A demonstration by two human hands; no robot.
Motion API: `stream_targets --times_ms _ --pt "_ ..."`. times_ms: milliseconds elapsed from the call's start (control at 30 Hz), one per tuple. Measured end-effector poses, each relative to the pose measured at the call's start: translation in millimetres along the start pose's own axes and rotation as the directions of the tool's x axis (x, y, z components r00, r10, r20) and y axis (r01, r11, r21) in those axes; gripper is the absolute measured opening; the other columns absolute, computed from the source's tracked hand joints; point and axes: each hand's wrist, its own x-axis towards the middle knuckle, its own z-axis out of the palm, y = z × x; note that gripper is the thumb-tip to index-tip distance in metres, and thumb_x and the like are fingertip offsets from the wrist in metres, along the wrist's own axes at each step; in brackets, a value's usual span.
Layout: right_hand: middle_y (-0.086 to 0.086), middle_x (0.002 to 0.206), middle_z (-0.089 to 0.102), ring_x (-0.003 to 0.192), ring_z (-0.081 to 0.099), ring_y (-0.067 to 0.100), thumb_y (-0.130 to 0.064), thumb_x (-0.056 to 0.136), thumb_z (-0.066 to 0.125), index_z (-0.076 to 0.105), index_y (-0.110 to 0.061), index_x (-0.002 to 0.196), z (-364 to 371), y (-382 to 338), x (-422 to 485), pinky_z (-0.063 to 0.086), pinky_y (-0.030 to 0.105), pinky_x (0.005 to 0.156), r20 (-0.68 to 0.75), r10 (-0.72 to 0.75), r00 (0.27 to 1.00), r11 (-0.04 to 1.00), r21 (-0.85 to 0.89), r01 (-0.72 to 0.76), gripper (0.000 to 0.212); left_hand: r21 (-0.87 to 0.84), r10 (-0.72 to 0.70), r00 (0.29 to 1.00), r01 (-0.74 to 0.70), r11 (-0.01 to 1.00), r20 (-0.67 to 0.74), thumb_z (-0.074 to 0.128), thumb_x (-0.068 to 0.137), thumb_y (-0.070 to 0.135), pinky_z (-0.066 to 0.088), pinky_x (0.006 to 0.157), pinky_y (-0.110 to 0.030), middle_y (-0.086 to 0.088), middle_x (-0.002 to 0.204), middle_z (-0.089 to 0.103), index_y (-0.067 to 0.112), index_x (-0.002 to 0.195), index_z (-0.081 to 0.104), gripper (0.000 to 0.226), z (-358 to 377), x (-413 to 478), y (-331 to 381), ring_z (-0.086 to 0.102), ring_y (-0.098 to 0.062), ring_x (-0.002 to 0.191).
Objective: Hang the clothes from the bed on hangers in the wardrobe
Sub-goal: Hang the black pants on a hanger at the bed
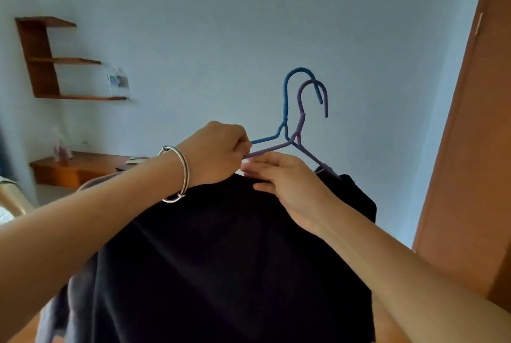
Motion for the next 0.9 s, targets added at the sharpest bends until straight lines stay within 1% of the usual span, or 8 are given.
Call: stream_targets --times_ms 167,267,367,467,533,633,833,900 --pt "-0.012 0.101 0.06 0.099 0.059 0.01 -0.012 0.096 0.039 0.063 -0.025 0.114 5.0 25.9 58.5 0.049 0.026 0.091 0.008 -0.102 0.995 0.975 -0.2 0.101 0.032 0.008 -0.021 1.0 0.021 1.0 0.005 0.054 0.086 0.04 0.028 0.049 -0.015 0.011 0.063 0.051 0.024 0.079 0.055 0.017 17.6 31.3 -45.0 0.044 -0.003 0.056" --pt "-0.02 0.101 0.06 0.095 0.054 0.0 -0.012 0.094 0.042 0.068 -0.027 0.108 -13.4 40.9 92.1 0.041 0.017 0.089 0.065 -0.17 0.983 0.901 -0.395 0.182 0.032 0.0 -0.036 0.999 0.036 0.999 -0.009 0.059 0.083 0.038 0.028 0.05 -0.015 0.013 0.061 0.048 0.023 0.081 0.056 0.015 38.9 49.2 -73.4 0.044 -0.003 0.056" --pt "-0.02 0.085 0.066 0.087 0.061 -0.006 -0.015 0.09 0.052 0.07 -0.026 0.094 -43.1 66.5 126.0 0.04 0.007 0.082 -0.076 -0.225 0.971 0.912 -0.368 0.182 0.021 -0.022 -0.065 0.998 0.064 0.998 -0.026 0.057 0.086 0.037 0.031 0.051 -0.015 0.013 0.065 0.049 0.023 0.083 0.056 0.015 67.3 69.8 -101.7 0.046 -0.004 0.058" --pt "-0.02 0.085 0.06 0.08 0.054 -0.008 -0.016 0.087 0.057 0.064 -0.023 0.104 -75.5 99.2 167.1 0.037 -0.001 0.073 -0.22 -0.458 0.861 0.801 -0.523 0.293 0.02 0.012 -0.089 0.996 0.089 0.996 -0.031 0.054 0.087 0.038 0.037 0.055 -0.02 0.01 0.067 0.052 0.02 0.088 0.057 0.018 95.2 100.5 -125.1 0.05 -0.007 0.061" --pt "-0.01 0.109 0.058 0.1 0.05 0.003 -0.031 0.087 0.059 0.05 -0.025 0.126 -94.6 120.8 205.2 0.035 0.013 0.093 -0.09 -0.466 0.88 0.691 -0.659 0.298 0.04 0.063 -0.11 0.993 0.113 0.992 -0.04 0.051 0.088 0.038 0.043 0.06 -0.026 0.006 0.07 0.056 0.019 0.092 0.058 0.021 111.2 125.3 -138.3 0.054 -0.015 0.066" --pt "0.0 0.136 0.05 0.123 0.046 0.022 -0.046 0.091 0.046 0.016 -0.033 0.145 -110.9 155.5 276.0 0.03 0.041 0.107 0.191 -0.249 0.949 0.482 -0.826 0.293 0.063 0.121 -0.131 0.988 0.141 0.983 -0.087 0.049 0.09 0.037 0.045 0.065 -0.031 0.002 0.074 0.059 0.017 0.096 0.057 0.022 131.1 166.0 -161.3 0.055 -0.018 0.068" --pt "0.009 0.117 0.062 0.102 0.06 0.027 -0.025 0.1 0.028 0.025 -0.029 0.142 -109.0 190.5 402.6 0.049 0.039 0.086 0.324 -0.407 0.854 0.345 -0.811 0.472 0.042 0.219 -0.224 0.964 0.251 0.943 -0.14 0.048 0.092 0.034 0.039 0.056 -0.024 0.01 0.07 0.056 0.016 0.1 0.056 0.022 154.3 232.7 -210.6 0.051 -0.007 0.06" --pt "0.008 0.116 0.062 0.103 0.059 0.027 -0.029 0.1 0.027 0.027 -0.031 0.141 -101.8 193.1 433.1 0.05 0.038 0.081 0.384 -0.463 0.799 0.342 -0.755 0.56 0.041 0.236 -0.252 0.952 0.289 0.928 -0.175 0.047 0.092 0.029 0.042 0.063 -0.027 0.003 0.083 0.063 0.014 0.106 0.056 0.023 157.1 241.6 -229.4 0.056 -0.016 0.07"
